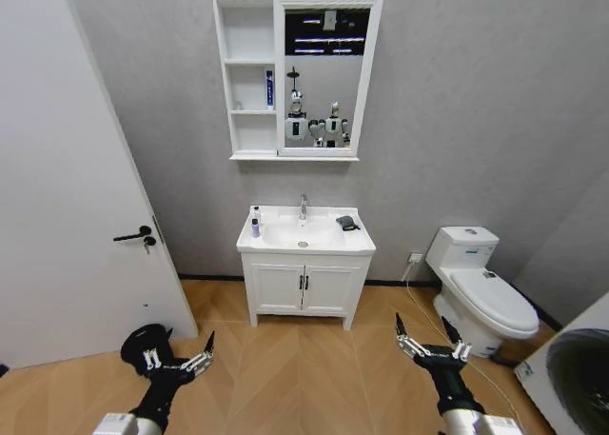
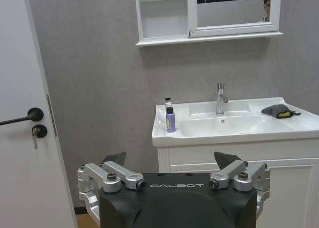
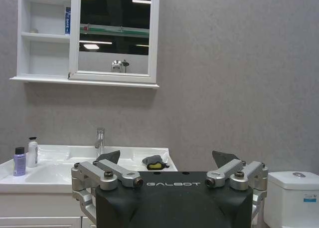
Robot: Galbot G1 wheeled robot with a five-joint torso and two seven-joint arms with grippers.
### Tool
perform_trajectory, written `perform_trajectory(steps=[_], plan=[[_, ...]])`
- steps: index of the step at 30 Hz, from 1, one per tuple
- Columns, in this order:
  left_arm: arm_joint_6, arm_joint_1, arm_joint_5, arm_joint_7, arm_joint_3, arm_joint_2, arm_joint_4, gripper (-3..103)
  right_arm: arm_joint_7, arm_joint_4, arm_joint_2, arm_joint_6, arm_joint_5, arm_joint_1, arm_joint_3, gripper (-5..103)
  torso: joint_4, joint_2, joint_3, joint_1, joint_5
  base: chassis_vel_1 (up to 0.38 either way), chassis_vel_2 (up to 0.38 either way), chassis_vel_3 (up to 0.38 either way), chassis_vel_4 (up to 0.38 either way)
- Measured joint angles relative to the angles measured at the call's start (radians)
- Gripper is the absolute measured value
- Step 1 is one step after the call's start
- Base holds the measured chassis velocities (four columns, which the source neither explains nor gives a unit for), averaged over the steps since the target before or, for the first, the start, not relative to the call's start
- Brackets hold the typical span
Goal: Move facial cleanser and shampoo from washbasin to cabinet, then wipe washbasin with towel.
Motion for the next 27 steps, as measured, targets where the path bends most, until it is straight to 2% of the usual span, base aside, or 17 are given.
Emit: perform_trajectory(steps=[9,10,17,18,19,20,23,27], plan=[[-0.001,-0.001,0.004,0.0,0.008,-0.002,0.01,99,0.0,-0.014,-0.001,0.001,0.004,0.011,-0.001,100,0.0002,0.0,0.0,0.0,0.0,-0.22,0.215,0.23,-0.217],[-0.002,-0.001,0.007,0.001,0.01,-0.002,0.012,96,0.0,-0.015,-0.001,0.001,0.005,0.012,-0.001,100,0.0,0.0,0.0,0.0,0.0002,-0.231,0.258,0.223,-0.241],[-0.004,-0.002,0.014,0.002,0.017,-0.002,0.023,100,0.0,-0.024,0.0,0.002,0.006,0.015,-0.002,100,0.0,0.0,0.0,0.0,-0.0002,-0.233,0.234,0.236,-0.232],[-0.004,-0.002,0.014,0.002,0.018,-0.002,0.024,103,0.0,-0.024,0.001,0.002,0.006,0.016,-0.003,100,0.0002,0.0,0.0,0.0,0.0001,-0.233,0.242,0.248,-0.255],[-0.004,-0.002,0.014,0.002,0.018,-0.002,0.024,103,0.0,-0.024,0.001,0.002,0.006,0.016,-0.003,100,0.0002,0.0,0.0,0.0,0.0001,-0.233,0.242,0.248,-0.255],[-0.004,-0.002,0.018,0.002,0.022,-0.001,0.029,97,0.0,-0.026,0.002,0.002,0.006,0.017,-0.004,100,-0.0002,0.0,0.0,0.0,-0.0001,-0.245,0.254,0.242,-0.246],[-0.006,-0.003,0.022,0.003,0.027,-0.001,0.032,98,0.0,-0.027,0.003,0.002,0.006,0.017,-0.005,100,0.0002,0.0,0.0,0.0,0.0006,-0.247,0.258,0.24,-0.248],[-0.007,-0.003,0.031,0.003,0.037,-0.001,0.037,100,0.001,-0.03,0.002,0.002,0.007,0.018,-0.004,100,0.0,0.0,0.0,0.0,-0.0004,-0.245,0.235,0.233,-0.211]])
